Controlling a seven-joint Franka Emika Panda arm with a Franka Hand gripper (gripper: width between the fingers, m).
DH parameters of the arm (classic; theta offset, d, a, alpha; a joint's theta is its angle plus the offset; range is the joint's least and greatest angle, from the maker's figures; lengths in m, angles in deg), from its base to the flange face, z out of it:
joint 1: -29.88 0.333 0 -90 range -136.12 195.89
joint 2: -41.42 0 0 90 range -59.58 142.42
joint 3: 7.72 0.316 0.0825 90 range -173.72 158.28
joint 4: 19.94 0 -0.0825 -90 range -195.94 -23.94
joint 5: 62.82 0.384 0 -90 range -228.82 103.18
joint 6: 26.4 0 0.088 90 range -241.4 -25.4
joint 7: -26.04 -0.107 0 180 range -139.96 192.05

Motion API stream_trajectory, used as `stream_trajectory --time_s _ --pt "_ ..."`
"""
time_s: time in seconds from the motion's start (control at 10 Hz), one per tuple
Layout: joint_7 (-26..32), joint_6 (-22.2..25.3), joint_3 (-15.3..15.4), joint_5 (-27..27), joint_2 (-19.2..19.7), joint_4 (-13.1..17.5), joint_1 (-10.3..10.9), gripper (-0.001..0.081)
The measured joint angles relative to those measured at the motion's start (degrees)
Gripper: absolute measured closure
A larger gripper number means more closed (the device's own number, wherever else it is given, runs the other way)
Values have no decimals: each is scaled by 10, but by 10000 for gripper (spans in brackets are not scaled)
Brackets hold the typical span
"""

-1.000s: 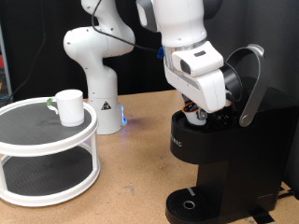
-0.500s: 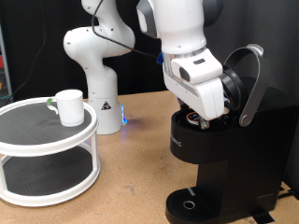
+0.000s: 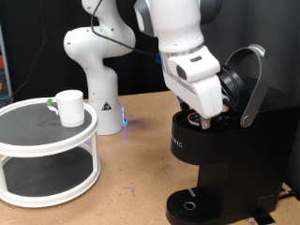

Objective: Make a cup of coffee with the keurig machine

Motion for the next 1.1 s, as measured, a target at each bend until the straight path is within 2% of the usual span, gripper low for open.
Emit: stream_trajectory --time_s 0.3,0.5,0.8,1.1 --pt "40 37 -21 35 -28 0 -8 1" --pt "49 51 -30 36 -46 -2 -13 1" --pt "64 54 -35 35 -47 -2 -16 1" --pt "66 87 -55 46 -74 14 -24 1"
